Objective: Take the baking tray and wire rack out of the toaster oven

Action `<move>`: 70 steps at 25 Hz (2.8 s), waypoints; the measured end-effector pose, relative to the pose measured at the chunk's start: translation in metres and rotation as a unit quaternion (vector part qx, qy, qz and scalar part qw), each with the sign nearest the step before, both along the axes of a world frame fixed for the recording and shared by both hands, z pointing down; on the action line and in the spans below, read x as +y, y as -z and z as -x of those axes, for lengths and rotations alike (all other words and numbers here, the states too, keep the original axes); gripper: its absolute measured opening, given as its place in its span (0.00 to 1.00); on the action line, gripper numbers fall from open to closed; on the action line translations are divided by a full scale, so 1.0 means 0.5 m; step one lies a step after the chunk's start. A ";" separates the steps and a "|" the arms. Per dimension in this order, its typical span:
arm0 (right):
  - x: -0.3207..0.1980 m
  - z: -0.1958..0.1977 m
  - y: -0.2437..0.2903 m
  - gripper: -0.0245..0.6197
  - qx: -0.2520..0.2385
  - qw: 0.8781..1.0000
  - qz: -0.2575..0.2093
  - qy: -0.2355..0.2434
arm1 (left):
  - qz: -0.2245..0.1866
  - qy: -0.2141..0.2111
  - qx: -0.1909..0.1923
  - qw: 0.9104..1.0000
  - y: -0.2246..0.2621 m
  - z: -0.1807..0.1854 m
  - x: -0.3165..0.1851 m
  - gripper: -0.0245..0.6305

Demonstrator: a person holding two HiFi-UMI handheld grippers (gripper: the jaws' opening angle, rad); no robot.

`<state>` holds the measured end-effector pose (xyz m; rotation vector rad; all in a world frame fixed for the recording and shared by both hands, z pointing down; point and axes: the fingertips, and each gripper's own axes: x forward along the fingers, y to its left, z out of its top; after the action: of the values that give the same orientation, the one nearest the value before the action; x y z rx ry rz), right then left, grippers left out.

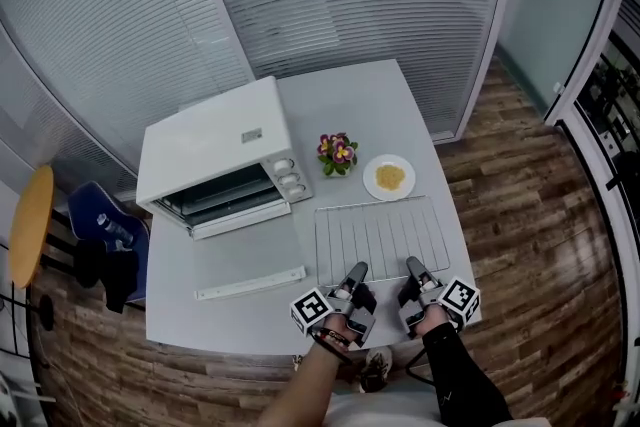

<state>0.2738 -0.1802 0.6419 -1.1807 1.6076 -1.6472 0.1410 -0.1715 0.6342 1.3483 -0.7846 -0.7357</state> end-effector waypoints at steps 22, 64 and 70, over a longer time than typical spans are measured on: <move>-0.004 0.003 -0.053 0.05 0.011 1.000 0.020 -0.011 | 0.036 -0.032 -0.004 0.999 -0.070 -0.011 0.065 0.17; 0.088 0.103 -0.087 0.19 0.122 0.981 0.093 0.122 | 0.071 -0.030 -0.063 0.995 -0.081 -0.041 0.118 0.15; 0.103 0.098 -0.097 0.22 0.150 0.972 0.114 0.138 | 0.072 -0.031 -0.074 0.994 -0.080 -0.038 0.123 0.15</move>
<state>0.2247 -0.1287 0.6904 -1.4316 1.8763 -1.9446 0.1600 -0.1100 0.6745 1.2999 -0.8925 -0.5243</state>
